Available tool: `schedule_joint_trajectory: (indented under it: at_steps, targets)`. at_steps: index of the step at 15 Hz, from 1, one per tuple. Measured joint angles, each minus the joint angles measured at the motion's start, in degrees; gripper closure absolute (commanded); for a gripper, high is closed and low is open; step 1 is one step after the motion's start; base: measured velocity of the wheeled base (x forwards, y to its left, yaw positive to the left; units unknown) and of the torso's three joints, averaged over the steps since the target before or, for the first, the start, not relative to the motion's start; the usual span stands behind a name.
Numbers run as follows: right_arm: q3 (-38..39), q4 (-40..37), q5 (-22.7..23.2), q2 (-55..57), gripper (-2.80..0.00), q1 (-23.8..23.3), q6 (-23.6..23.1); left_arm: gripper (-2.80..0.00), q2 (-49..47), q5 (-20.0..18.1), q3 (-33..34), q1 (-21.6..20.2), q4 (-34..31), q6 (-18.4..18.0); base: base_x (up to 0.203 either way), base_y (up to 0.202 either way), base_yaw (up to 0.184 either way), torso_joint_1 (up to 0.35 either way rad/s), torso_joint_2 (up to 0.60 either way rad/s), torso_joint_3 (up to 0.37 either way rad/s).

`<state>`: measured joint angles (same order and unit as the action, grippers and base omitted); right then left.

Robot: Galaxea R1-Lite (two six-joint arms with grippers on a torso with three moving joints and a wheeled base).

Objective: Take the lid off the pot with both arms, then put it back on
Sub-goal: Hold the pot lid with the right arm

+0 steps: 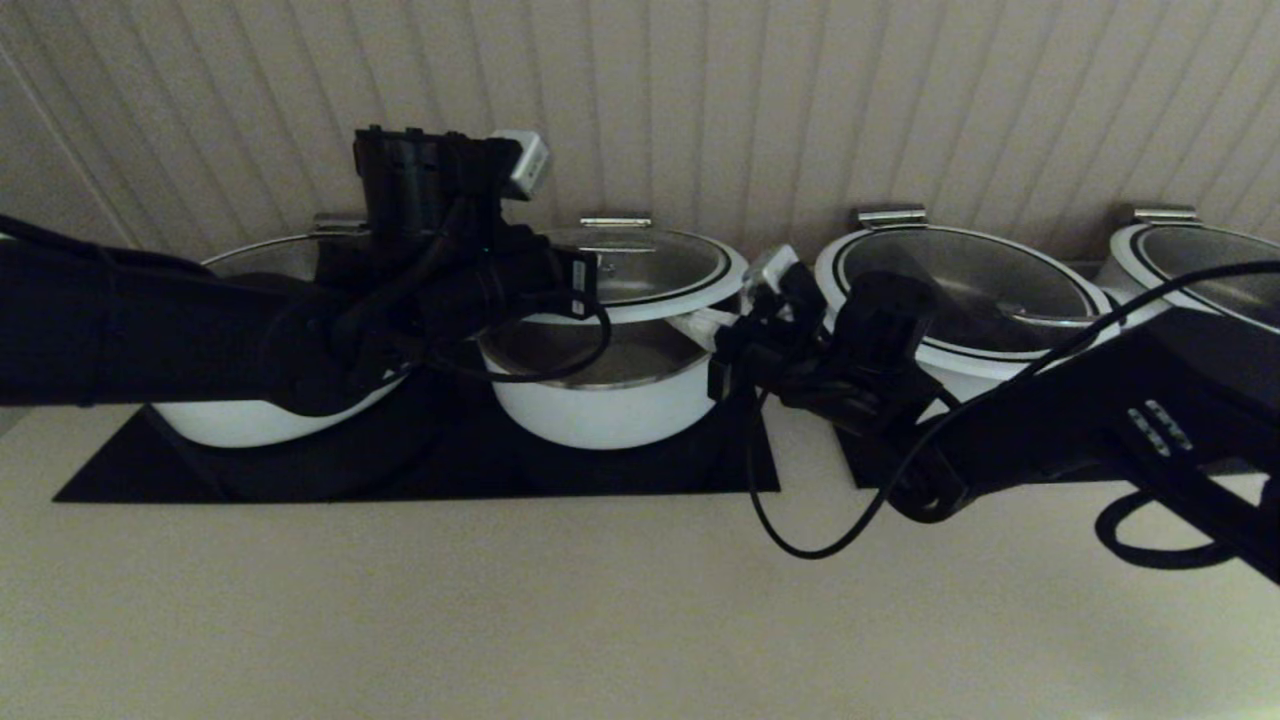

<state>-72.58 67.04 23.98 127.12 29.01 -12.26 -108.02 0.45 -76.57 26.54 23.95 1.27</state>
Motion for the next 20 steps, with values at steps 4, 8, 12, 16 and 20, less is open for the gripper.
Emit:
schedule_joint_trajectory:
  at_steps: [4, 8, 12, 16, 20]
  targets:
    - [-4.4, -1.4, -0.5, 2.3, 0.00, -0.8, 0.0, 0.00, -0.2, 0.0, 0.0, 0.0, 0.1, 0.0, 0.000, 0.000, 0.000, 0.000, 0.00, 0.000]
    - [-10.5, -4.1, -1.2, 4.1, 0.00, -2.0, -0.1, 0.00, -0.3, 0.1, 0.1, 0.0, 0.1, 0.0, 0.000, 0.000, 0.000, 0.000, 0.00, 0.000]
    - [-13.5, -5.6, -1.1, 4.7, 0.00, -2.8, -0.1, 0.00, 0.2, 0.1, 2.7, -0.5, 0.5, -0.6, 0.000, 0.000, 0.000, 0.000, 0.00, 0.000]
    - [-13.8, -5.4, -1.1, 4.8, 0.00, -3.2, -0.1, 0.00, 1.2, 0.0, 4.7, -1.1, 0.4, -0.6, 0.000, 0.000, 0.000, 0.000, 0.00, 0.000]
    - [-13.9, -5.1, -1.2, 4.8, 0.00, -3.2, -0.2, 0.00, 2.2, 0.0, 4.8, -1.7, -0.2, -0.8, 0.000, 0.000, 0.000, 0.000, 0.00, 0.000]
